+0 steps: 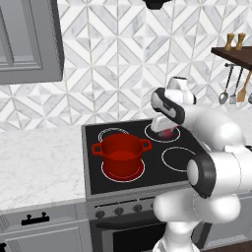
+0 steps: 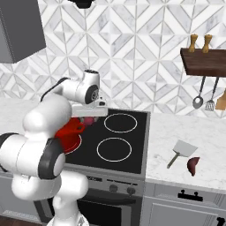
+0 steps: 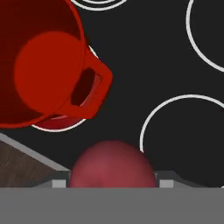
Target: Put the potato and tomato in the pot. Retrieve the spatula and lightly stir the vegetables in the pot.
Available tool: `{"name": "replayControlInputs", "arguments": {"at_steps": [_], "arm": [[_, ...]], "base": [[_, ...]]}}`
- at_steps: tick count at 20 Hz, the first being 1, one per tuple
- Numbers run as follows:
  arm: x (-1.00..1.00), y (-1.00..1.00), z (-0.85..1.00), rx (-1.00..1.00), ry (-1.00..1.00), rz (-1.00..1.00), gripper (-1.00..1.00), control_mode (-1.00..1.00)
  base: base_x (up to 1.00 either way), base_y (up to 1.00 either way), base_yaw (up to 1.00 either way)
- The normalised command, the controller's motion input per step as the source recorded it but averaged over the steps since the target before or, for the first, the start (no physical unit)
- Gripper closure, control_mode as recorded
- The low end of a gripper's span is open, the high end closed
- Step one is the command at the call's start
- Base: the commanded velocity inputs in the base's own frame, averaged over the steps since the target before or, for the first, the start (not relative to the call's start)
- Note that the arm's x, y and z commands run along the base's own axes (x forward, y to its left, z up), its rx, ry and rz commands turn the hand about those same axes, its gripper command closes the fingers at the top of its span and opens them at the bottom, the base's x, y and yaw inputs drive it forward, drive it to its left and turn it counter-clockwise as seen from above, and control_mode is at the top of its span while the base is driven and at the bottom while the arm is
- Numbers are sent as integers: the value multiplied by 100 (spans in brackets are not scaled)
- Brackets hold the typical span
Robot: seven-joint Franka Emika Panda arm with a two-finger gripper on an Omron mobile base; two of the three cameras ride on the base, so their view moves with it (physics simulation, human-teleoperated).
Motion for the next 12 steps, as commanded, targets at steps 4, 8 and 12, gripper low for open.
{"name": "replayControlInputs", "arguments": {"at_steps": [4, 8, 12], "arm": [[-42, 100, 0, 0, -9, 19, 100, -100], [-11, 100, -9, -1, -4, 7, 100, -100], [26, 78, -31, 0, 0, 0, 100, -100]], "base": [[0, 0, 0], [0, 0, 0], [0, 0, 0]]}}
